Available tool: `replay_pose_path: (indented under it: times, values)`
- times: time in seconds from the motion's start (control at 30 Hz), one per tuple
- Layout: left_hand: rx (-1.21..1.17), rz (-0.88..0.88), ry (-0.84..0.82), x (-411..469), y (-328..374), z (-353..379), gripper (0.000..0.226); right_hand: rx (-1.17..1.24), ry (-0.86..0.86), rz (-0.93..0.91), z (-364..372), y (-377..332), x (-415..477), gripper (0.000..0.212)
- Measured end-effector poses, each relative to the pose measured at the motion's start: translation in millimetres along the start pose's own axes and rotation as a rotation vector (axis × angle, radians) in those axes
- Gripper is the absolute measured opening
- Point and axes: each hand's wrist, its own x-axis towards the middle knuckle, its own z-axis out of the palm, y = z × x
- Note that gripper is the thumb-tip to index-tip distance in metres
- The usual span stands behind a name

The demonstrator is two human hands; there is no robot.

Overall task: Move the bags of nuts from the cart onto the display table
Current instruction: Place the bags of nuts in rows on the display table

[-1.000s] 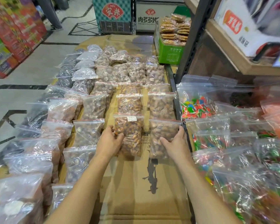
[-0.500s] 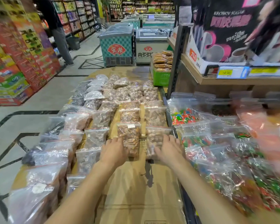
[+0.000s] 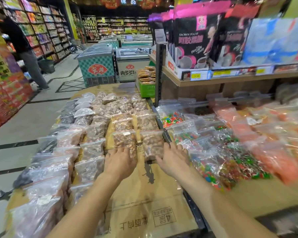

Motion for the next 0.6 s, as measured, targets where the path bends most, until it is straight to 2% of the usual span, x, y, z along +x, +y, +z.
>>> replay_pose_path:
  times: [0.17, 0.3, 0.43, 0.6]
  values:
    - [0.019, 0.076, -0.030, -37.5, -10.0, 1.7, 0.065, 0.006, 0.004, 0.058, 1.5, -11.8, -50.1, 0.062]
    - [0.021, 0.143, -0.044, -75.8, -17.7, 5.7, 0.068, 0.009, -0.018, 0.115, 9.8, -25.2, -94.7, 0.074]
    - [0.039, 0.214, -0.065, -109.7, -21.2, 16.8, 0.063, -0.007, -0.068, 0.164, 20.8, -32.4, -141.6, 0.065]
    - [0.062, 0.295, -0.081, -141.2, -6.1, 26.2, 0.061, 0.007, -0.092, 0.223, 33.2, -22.2, -187.1, 0.062]
